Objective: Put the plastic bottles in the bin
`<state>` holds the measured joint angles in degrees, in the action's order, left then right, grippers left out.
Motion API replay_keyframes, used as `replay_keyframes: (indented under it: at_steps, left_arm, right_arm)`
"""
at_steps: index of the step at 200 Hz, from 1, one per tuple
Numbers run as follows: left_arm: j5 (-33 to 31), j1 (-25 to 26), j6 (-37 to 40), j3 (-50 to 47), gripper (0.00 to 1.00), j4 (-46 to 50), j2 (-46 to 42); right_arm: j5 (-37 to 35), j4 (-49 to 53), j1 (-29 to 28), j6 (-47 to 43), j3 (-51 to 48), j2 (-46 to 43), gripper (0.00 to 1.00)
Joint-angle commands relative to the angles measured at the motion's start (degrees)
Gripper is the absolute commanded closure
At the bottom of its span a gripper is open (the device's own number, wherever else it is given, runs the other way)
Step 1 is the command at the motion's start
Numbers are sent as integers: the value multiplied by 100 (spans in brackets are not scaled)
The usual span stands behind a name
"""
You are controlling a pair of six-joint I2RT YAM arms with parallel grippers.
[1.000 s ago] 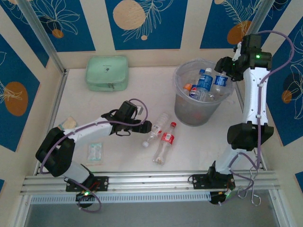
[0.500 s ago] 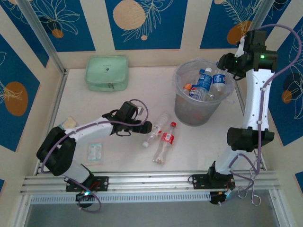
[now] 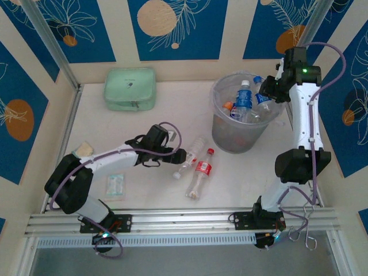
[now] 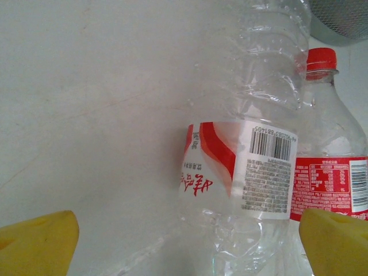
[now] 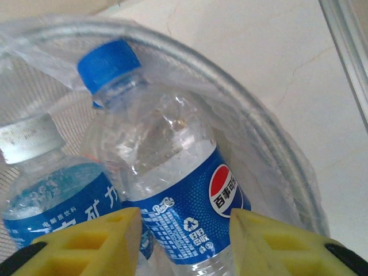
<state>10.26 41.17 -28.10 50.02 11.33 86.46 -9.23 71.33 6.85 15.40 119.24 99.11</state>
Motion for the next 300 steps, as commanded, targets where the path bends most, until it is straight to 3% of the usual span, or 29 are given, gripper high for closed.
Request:
replay_keyframes:
  at_steps: [1,27,58,77,144,192,234,269,300]
  left_arm:
    - [230,89,42,-89,3,-189,99]
    - [187,170,41,-56,5,-178,208]
    - [96,266,101,66,7,-96,367]
    - [81,310,129,130,8,-87,480]
    - [213,486,85,305,9,-276,928]
    - [147,520,8,368,27,-307,999]
    - [-2,510,-132,372,38,-314,578]
    - [-603,466,81,615,40,381,-37]
    - [-961,451,322,570,44,348,-882]
  right_arm:
    - [-32,-84,-43,65,153,-565,50]
    - [546,-408,-100,196,-274,-1141,45]
    - [2218,-971,-219,410,-1078,-1781,44]
    - [2717,-1238,-425,516,-1524,-2079,44]
    - [3047,-1581,-755,817,-2885,-2833,42]
    - [3130,-1814,-883,976,-3539,-3030,41]
    - [3207,-1961,-993,1074,-3568,-3054,42]
    - [3548,-2195,-1009,1230,-3624,-3217,43]
    - [3967,-3023,-1198,1720,-4021,-3479,38]
